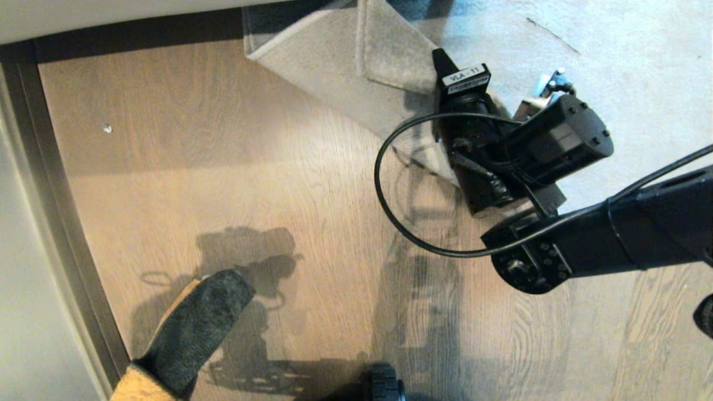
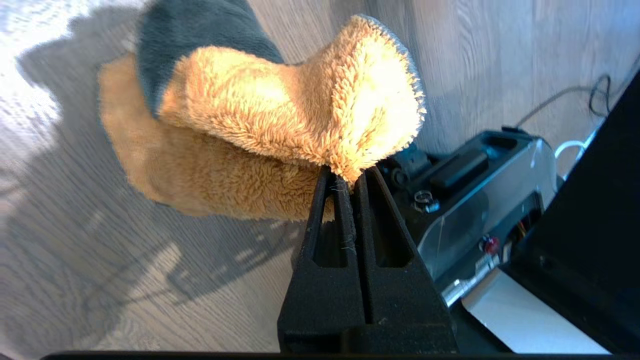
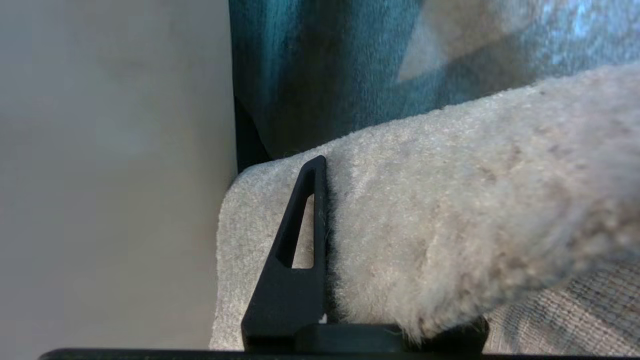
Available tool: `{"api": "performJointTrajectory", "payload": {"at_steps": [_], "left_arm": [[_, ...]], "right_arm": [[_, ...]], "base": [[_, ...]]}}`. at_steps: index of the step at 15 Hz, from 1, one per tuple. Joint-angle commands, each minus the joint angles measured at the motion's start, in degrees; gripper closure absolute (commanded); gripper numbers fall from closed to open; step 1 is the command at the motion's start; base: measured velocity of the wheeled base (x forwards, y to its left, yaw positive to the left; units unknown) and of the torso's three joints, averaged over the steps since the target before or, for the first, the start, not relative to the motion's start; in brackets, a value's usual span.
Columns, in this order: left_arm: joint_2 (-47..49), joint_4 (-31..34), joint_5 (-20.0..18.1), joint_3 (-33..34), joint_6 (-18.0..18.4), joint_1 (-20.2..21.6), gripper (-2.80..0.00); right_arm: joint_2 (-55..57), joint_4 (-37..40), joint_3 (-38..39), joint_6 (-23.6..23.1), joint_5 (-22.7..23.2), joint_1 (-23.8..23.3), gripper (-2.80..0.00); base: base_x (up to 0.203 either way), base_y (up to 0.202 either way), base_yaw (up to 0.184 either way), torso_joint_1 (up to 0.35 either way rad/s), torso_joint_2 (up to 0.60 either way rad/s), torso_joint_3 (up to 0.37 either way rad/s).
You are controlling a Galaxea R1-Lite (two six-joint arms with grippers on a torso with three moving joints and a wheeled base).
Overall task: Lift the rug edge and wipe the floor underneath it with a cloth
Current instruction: Lay down the carpet
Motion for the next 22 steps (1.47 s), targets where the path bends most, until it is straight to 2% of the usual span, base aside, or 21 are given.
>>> {"api": "performJointTrajectory", "payload": {"at_steps": [1, 9, 17, 18, 19, 21, 22], "left_arm": [[-1.08, 0.02, 0.0, -0.02, -0.02, 0.63, 0.0], [-1.08, 0.2, 1.23, -0.02, -3.72, 0.72, 0.0], [14.4, 0.2, 1.46, -0.03, -4.78, 1.86, 0.0], [15.35, 0.2, 1.54, -0.04, -4.84, 4.06, 0.0], [16.65, 0.2, 1.58, -0.03, -4.83, 8.63, 0.0], [18.66, 0.17, 1.44, -0.03, -4.8, 22.25, 0.0], [18.6, 0.15, 1.28, -0.02, -4.79, 27.52, 0.0]], "right_arm": [[0.08, -2.66, 0.55, 0.27, -0.14, 0.2, 0.0], [-0.01, -2.66, 0.45, 0.25, -0.05, 0.56, 0.0], [-0.01, -2.66, 0.64, 0.16, -0.14, 0.56, 0.0], [-0.01, -2.65, 0.64, 0.16, -0.14, 0.56, 0.0], [-0.01, -2.66, 0.64, 0.16, -0.14, 0.56, 0.0], [-0.01, -2.62, 0.73, 0.16, -0.14, 0.56, 0.0], [-0.01, -2.62, 0.73, 0.16, -0.14, 0.56, 0.0]], "base": [[0.0, 0.0, 0.0, 0.0, 0.0, 0.0], [0.0, 0.0, 0.0, 0.0, 0.0, 0.0], [0.0, 0.0, 0.0, 0.0, 0.0, 0.0], [0.0, 0.0, 0.0, 0.0, 0.0, 0.0], [0.0, 0.0, 0.0, 0.0, 0.0, 0.0], [0.0, 0.0, 0.0, 0.0, 0.0, 0.0], [0.0, 0.0, 0.0, 0.0, 0.0, 0.0]]}}
